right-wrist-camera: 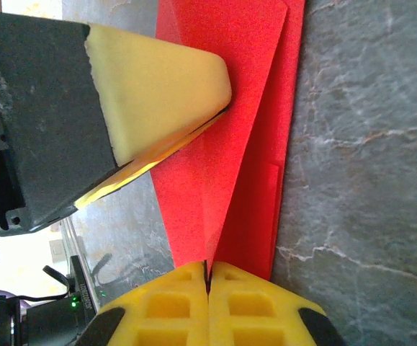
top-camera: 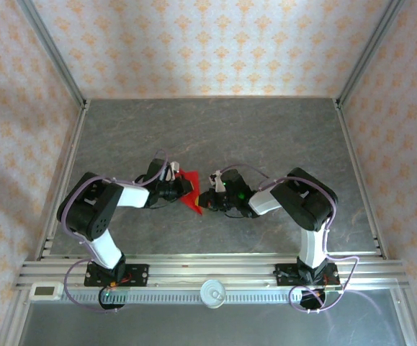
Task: Fold a paper plane with a square sheet of paper (pick it up from the middle)
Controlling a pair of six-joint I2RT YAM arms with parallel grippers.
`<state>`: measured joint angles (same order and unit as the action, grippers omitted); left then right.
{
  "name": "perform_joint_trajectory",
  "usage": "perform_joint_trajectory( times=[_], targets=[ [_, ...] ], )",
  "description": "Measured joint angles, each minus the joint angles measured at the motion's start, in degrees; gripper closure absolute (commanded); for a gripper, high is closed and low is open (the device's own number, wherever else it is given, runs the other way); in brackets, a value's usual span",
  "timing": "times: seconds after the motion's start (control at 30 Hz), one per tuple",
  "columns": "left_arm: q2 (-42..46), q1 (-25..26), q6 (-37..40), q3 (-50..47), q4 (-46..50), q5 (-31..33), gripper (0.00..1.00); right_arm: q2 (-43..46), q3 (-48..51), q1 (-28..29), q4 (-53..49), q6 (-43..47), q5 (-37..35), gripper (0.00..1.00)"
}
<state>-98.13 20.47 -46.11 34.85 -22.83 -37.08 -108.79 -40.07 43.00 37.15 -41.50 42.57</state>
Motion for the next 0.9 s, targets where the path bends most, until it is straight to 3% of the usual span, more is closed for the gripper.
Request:
perform_joint_trajectory(
  times=[0.17, 0.43, 0.63, 0.9],
  targets=[
    [-0.76, 0.00, 1.79, 1.36, 2.03, 0.02, 0.95, 0.35, 0.00, 0.20, -0.50, 0.00, -0.79, 0.99],
    [-1.29, 0.04, 3.50, 1.84, 2.29, -0.04, 0.95, 3.13, -0.26, 0.72, -5.05, 0.35, -2.58, 0.81],
    [-1.49, 0.04, 4.20, 1.84, 1.70, -0.07, 0.95, 4.85, -0.24, 0.72, -8.90, 0.35, -2.08, 0.81],
    [-1.55, 0.04, 4.22, 1.84, 1.49, -0.07, 0.95, 4.83, -0.24, 1.49, -11.50, 0.72, -1.95, 0.95]
  ],
)
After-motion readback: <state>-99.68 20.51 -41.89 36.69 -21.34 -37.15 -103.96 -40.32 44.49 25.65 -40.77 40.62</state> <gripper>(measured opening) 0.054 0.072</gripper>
